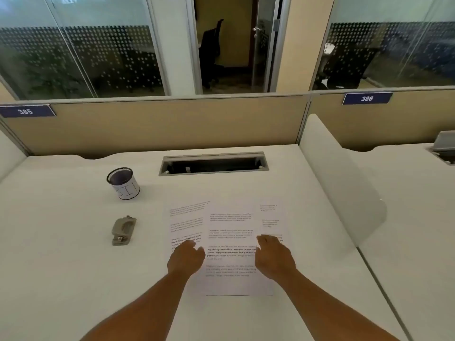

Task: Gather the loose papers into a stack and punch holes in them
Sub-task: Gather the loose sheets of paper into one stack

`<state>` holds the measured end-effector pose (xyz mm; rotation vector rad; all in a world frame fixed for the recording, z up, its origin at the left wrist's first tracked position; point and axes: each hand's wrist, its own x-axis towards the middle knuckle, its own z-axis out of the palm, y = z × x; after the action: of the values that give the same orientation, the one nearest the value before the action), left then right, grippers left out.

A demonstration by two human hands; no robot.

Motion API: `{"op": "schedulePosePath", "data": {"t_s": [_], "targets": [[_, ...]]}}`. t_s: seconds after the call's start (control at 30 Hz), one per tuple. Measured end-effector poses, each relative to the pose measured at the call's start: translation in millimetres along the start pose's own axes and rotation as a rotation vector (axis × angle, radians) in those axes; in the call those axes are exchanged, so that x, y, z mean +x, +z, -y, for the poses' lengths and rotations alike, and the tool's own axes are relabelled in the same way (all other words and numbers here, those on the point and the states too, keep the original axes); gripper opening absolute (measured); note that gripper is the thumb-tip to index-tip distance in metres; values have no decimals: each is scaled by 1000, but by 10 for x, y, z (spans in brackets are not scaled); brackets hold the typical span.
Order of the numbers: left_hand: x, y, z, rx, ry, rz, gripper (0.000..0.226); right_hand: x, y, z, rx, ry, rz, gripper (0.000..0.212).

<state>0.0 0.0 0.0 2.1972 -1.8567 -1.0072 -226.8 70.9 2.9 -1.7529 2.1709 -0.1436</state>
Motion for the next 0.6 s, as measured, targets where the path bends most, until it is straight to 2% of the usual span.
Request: {"op": "schedulePosePath", "data": {"t_s": [0.13, 0.27, 0.6], "targets": [[0, 42, 89, -78, -104, 101, 43, -57, 77, -57, -23, 10, 134, 42], [-36, 76, 97, -187, -161, 114, 10, -73, 150, -70, -56, -5, 201, 39], [-15, 120, 65, -429, -263, 166, 15, -31, 223, -66, -49, -16, 213, 41]]}}
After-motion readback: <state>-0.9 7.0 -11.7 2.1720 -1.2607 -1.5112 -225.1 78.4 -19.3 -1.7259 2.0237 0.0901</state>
